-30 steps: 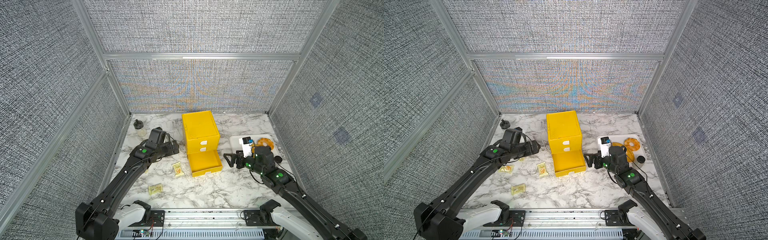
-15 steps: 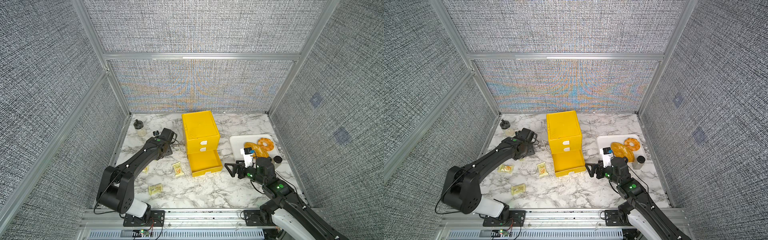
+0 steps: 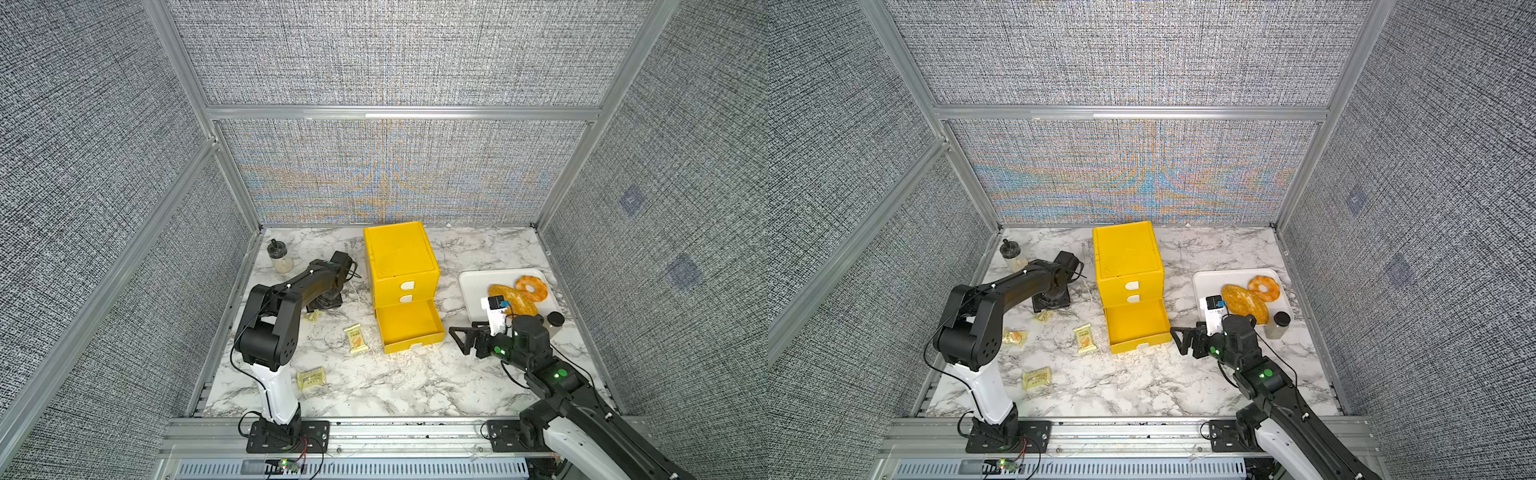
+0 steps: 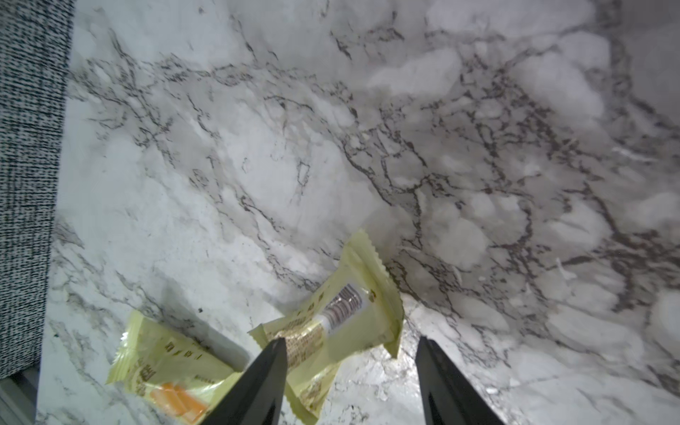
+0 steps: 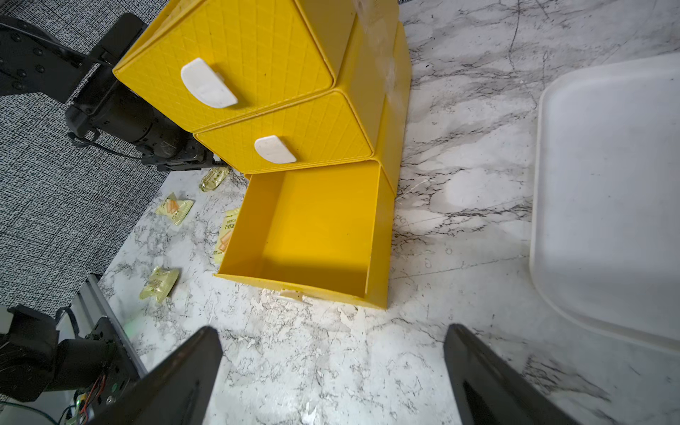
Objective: Place the cookies into the drawer by color
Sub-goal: Pick up the cookie at the center of the board.
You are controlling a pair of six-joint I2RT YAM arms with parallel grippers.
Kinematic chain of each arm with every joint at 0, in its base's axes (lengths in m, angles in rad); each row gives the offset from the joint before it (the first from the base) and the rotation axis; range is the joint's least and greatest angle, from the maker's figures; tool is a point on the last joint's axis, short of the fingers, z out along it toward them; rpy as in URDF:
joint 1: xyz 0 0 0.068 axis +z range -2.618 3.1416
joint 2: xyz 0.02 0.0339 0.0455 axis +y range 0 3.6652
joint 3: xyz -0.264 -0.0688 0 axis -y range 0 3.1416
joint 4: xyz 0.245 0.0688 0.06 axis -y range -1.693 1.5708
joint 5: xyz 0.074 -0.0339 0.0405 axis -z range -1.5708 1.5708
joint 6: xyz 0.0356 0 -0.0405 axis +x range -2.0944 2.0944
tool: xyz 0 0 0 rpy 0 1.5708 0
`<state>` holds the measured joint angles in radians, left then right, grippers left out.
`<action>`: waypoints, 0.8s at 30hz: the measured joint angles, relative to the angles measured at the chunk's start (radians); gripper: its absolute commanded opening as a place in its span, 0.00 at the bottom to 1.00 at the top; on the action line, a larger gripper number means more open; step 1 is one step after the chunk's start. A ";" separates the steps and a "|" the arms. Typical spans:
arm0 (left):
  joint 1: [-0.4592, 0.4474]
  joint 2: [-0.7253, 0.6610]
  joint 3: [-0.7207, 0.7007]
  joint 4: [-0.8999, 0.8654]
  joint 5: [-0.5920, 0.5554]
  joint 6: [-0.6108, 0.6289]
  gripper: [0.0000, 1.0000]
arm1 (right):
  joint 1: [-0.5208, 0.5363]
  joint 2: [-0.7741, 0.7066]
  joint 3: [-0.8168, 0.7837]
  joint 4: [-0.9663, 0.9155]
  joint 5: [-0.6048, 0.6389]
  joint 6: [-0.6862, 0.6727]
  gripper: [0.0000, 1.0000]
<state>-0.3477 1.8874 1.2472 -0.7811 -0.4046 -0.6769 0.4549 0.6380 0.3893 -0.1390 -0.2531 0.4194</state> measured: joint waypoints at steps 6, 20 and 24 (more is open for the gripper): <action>-0.002 -0.018 -0.074 0.036 0.037 -0.003 0.38 | -0.001 0.013 -0.001 0.002 0.003 0.000 0.99; -0.013 -0.220 -0.182 0.050 0.117 -0.042 0.00 | -0.001 0.016 -0.011 0.017 0.009 0.006 0.99; -0.072 -0.324 -0.206 0.035 0.139 -0.061 0.00 | -0.001 0.010 -0.018 0.019 0.009 0.011 0.99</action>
<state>-0.4202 1.5631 1.0416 -0.7456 -0.2657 -0.7383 0.4541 0.6476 0.3717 -0.1196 -0.2440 0.4309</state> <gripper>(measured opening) 0.078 0.988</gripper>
